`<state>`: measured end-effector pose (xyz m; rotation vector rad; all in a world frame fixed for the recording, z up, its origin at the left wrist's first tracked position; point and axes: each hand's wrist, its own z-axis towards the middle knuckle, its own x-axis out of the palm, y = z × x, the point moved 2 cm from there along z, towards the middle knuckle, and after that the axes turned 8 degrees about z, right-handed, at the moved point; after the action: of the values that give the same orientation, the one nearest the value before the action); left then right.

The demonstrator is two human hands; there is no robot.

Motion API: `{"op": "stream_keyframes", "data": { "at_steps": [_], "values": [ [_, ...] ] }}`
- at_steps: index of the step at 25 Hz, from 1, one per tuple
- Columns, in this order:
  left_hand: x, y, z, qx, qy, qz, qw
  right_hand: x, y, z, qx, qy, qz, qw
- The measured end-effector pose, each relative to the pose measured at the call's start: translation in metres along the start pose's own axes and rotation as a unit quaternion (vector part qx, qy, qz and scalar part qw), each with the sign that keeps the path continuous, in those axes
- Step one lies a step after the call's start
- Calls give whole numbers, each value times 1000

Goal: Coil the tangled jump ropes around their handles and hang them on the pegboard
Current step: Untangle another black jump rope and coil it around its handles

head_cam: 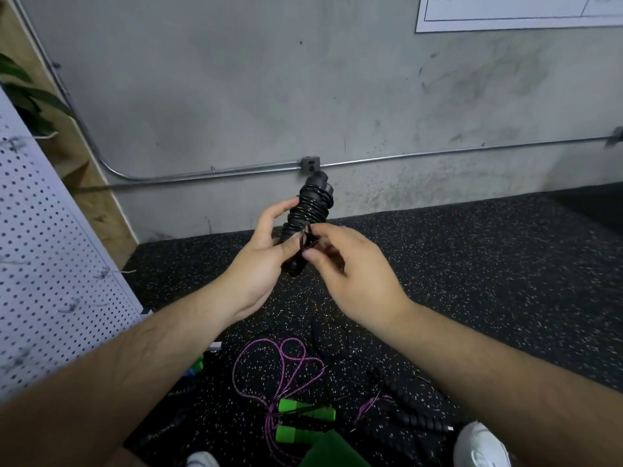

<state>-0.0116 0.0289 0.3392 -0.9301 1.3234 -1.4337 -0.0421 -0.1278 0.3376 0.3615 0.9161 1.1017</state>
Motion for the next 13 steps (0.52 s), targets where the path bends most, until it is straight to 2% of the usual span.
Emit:
{"op": "stream_keyframes", "data": {
  "at_steps": [3, 7, 9, 13],
  "values": [
    [5, 4, -1, -21, 11, -36, 999, -9, -4, 6, -87, -38, -39, 995],
    [7, 2, 2, -36, 24, -119, 992, -23, -2, 12, -110, -56, -20, 992],
    [4, 1, 4, -44, 27, -152, 987, -29, -6, 13, -125, -49, -42, 990],
    [1, 5, 7, -48, 29, -175, 983, -36, -19, 7, -143, -3, -152, 978]
  ]
}}
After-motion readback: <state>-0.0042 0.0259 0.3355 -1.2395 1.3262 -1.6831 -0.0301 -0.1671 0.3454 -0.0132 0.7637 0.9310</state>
